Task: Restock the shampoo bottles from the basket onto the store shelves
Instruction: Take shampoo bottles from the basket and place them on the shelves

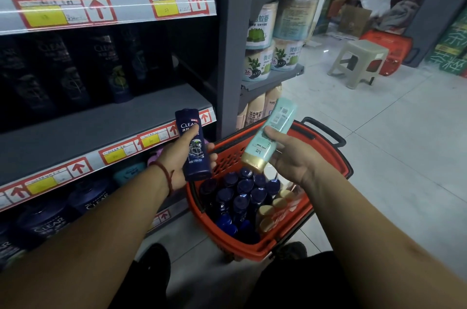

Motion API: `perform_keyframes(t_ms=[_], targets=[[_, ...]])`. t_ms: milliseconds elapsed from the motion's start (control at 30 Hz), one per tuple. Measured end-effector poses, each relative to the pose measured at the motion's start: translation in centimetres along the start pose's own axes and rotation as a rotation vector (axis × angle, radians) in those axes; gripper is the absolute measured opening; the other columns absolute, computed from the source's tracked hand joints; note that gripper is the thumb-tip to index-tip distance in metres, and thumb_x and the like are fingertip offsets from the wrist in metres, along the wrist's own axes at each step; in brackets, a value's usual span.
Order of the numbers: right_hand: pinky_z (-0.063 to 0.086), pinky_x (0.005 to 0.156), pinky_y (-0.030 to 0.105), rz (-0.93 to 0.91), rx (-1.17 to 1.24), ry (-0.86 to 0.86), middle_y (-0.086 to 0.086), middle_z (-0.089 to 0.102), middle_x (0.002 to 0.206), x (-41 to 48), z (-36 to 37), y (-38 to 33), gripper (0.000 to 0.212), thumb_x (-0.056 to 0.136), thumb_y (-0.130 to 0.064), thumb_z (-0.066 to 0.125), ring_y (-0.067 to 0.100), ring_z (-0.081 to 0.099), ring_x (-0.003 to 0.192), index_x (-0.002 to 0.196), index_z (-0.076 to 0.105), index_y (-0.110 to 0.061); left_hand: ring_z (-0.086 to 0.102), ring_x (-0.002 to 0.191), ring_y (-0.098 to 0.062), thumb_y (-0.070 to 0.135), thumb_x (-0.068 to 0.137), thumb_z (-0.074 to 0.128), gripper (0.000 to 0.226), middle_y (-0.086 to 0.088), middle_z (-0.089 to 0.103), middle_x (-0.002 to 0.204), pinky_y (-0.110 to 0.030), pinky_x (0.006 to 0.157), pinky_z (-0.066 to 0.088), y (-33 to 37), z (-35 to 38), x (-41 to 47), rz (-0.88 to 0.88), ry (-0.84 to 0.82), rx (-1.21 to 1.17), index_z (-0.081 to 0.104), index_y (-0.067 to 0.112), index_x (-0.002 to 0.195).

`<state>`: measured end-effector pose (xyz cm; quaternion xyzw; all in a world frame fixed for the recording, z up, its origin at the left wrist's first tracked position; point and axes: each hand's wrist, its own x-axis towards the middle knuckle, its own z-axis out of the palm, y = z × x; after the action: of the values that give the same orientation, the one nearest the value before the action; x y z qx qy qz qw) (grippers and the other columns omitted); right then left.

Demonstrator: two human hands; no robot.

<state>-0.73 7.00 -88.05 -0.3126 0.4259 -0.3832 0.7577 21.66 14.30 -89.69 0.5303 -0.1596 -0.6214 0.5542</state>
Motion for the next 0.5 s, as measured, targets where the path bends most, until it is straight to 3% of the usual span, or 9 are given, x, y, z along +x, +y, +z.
perform_keyframes(t_ms=[133,233,267,333,400,433,500], targets=[[0.057,0.079,0.038,-0.232,-0.093,-0.086,0.01,0.072,0.101,-0.1,-0.3,-0.7,0.039,0.082,0.011,0.066,0.028,0.069,0.101,0.12,0.062,0.001,0.07,0.067,-0.023,0.053,0.088,0.063,0.057,-0.011,0.073,0.091,-0.035,0.062,0.059,0.2,-0.1,0.1,0.039,0.024,-0.07,0.06,0.005,0.12],[0.056,0.092,0.045,-0.382,-0.268,-0.011,0.011,0.074,0.104,0.0,-0.6,-0.7,0.046,0.068,0.014,0.075,0.033,0.068,0.107,0.111,0.069,-0.002,0.07,0.064,-0.022,0.054,0.089,0.06,0.055,-0.01,0.073,0.088,-0.034,0.062,0.061,0.3,-0.3,0.2,0.036,0.027,-0.093,0.061,0.007,0.116],[0.056,0.094,0.042,-0.428,-0.365,0.039,0.01,0.075,0.105,-0.1,-0.6,-0.5,0.049,0.065,0.013,0.078,0.031,0.069,0.107,0.11,0.072,-0.006,0.07,0.064,-0.022,0.054,0.09,0.06,0.052,-0.009,0.073,0.086,-0.035,0.064,0.061,0.3,-0.3,0.2,0.036,0.031,-0.1,0.062,0.008,0.113],[0.057,0.083,0.024,-0.495,-0.523,0.1,0.004,0.077,0.099,-0.6,-0.4,-0.4,0.052,0.067,0.013,0.079,0.013,0.071,0.095,0.112,0.074,-0.013,0.069,0.064,-0.022,0.054,0.09,0.059,0.047,-0.009,0.073,0.083,-0.036,0.067,0.06,0.3,-0.4,0.4,0.042,0.039,-0.112,0.062,0.009,0.105],[0.055,0.068,0.023,-0.495,-0.582,0.083,0.012,0.073,0.088,-1.1,-0.4,-0.4,0.049,0.073,0.007,0.079,0.006,0.068,0.074,0.116,0.074,-0.016,0.069,0.063,-0.022,0.055,0.09,0.059,0.048,-0.009,0.073,0.082,-0.036,0.068,0.059,0.3,-0.3,0.4,0.043,0.043,-0.11,0.063,0.009,0.102],[0.053,0.067,0.028,-0.451,-0.562,0.061,0.02,0.071,0.09,-1.2,-0.5,-0.3,0.045,0.076,0.002,0.079,0.009,0.068,0.072,0.116,0.073,-0.018,0.069,0.063,-0.022,0.055,0.09,0.059,0.049,-0.009,0.073,0.081,-0.037,0.069,0.059,0.3,-0.3,0.5,0.04,0.042,-0.107,0.064,0.008,0.101],[0.056,0.071,0.037,-0.294,-0.374,-0.026,0.017,0.073,0.097,-1.3,-0.6,0.0,0.038,0.083,-0.004,0.075,0.02,0.068,0.077,0.118,0.071,-0.017,0.069,0.063,-0.021,0.056,0.089,0.059,0.051,-0.009,0.073,0.08,-0.036,0.066,0.059,0.3,-0.2,0.4,0.033,0.032,-0.109,0.063,0.007,0.105]])
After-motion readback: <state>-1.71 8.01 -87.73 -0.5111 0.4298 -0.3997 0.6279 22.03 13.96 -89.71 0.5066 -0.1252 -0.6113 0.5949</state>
